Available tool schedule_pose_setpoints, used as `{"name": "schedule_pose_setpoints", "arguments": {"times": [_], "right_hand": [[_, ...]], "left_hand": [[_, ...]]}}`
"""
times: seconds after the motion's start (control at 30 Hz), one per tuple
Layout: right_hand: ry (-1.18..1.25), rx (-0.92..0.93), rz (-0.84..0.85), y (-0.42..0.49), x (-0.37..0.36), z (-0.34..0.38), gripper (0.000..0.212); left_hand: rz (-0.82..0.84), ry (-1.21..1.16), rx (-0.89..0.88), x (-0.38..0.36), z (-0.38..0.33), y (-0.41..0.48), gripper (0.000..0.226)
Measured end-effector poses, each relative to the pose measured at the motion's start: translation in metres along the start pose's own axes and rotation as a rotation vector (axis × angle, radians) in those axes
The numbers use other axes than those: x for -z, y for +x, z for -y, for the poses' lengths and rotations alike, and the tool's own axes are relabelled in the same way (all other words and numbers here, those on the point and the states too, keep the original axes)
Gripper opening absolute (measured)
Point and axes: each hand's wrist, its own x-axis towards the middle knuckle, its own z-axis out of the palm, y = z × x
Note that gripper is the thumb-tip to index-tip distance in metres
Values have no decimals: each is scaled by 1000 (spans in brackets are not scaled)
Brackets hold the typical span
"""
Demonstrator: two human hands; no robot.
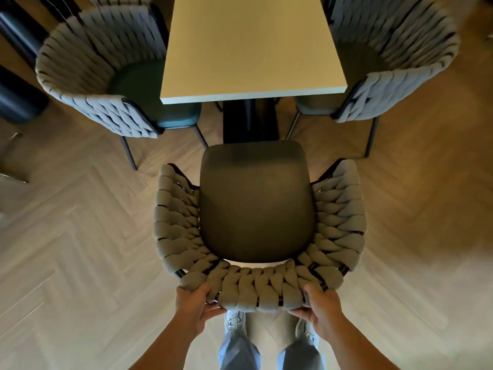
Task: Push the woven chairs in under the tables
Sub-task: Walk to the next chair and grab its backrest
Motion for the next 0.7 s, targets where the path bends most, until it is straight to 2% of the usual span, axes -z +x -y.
{"name": "schedule_pose_setpoints", "arguments": {"times": [0.3, 0.47, 0.7], "right_hand": [[-2, 21, 20, 31, -31, 65, 25], [-22, 10, -14, 42, -32, 79, 30], [-43, 26, 2, 45, -34, 93, 27]], "left_hand": [[22, -34, -15, -33, -54, 36, 36], [40, -17, -14, -47, -63, 37, 29], [46, -17, 1, -58, -76, 36, 32]]}}
